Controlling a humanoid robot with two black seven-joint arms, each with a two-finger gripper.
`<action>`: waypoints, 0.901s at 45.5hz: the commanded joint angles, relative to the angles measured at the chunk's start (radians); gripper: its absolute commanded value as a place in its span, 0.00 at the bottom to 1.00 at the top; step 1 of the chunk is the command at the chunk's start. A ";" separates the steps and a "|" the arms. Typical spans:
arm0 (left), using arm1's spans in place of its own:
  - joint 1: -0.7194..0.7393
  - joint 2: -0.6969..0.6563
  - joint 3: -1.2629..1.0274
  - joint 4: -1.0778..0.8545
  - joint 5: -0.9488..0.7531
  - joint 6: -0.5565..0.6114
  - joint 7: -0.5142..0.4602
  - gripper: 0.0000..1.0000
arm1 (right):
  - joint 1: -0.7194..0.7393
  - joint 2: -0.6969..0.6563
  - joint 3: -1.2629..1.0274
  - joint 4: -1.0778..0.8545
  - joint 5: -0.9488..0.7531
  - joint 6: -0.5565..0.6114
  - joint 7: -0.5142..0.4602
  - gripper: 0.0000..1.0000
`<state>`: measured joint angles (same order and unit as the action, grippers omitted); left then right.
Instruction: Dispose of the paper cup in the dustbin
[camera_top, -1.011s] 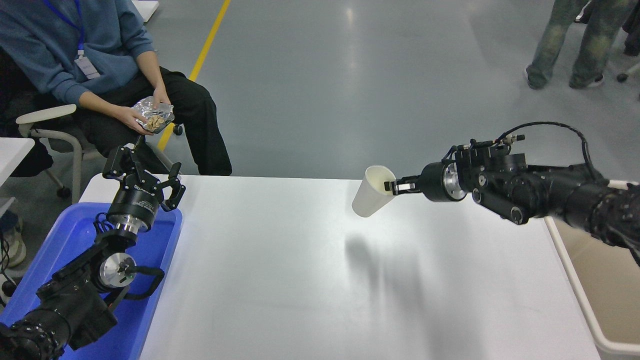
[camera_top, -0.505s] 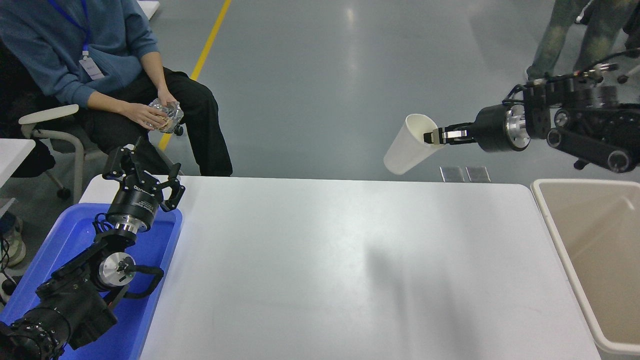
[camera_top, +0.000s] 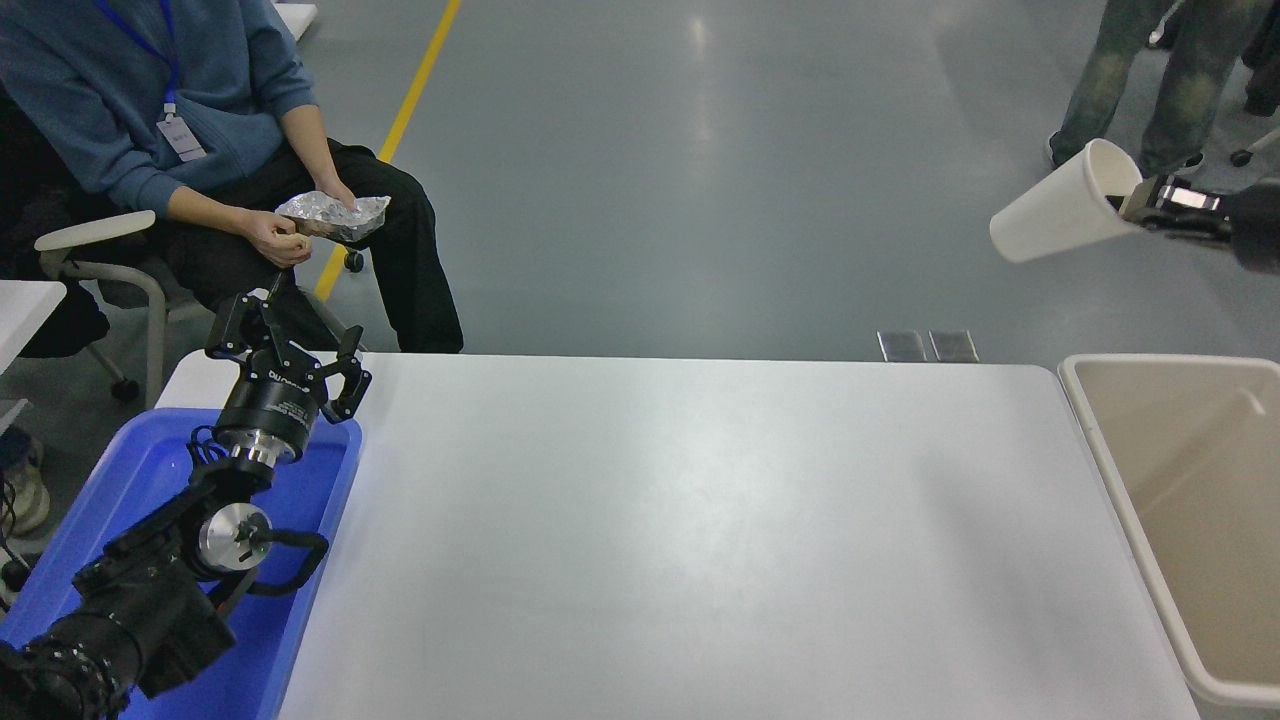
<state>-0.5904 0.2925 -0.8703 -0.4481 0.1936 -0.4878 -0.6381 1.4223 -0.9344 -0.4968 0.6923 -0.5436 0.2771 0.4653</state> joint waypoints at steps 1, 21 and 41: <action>0.000 0.001 0.001 0.000 0.000 0.000 0.000 1.00 | -0.321 -0.008 0.081 -0.296 0.367 0.004 -0.013 0.00; 0.000 0.001 0.001 0.000 0.000 0.000 0.000 1.00 | -0.726 0.278 0.774 -0.674 0.606 -0.021 -0.410 0.00; 0.000 0.001 0.001 0.000 0.000 0.000 0.000 1.00 | -0.784 0.437 1.057 -0.675 0.666 -0.279 -0.556 0.00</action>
<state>-0.5906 0.2930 -0.8698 -0.4479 0.1933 -0.4877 -0.6382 0.6871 -0.5727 0.4364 0.0337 0.0642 0.0993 -0.0207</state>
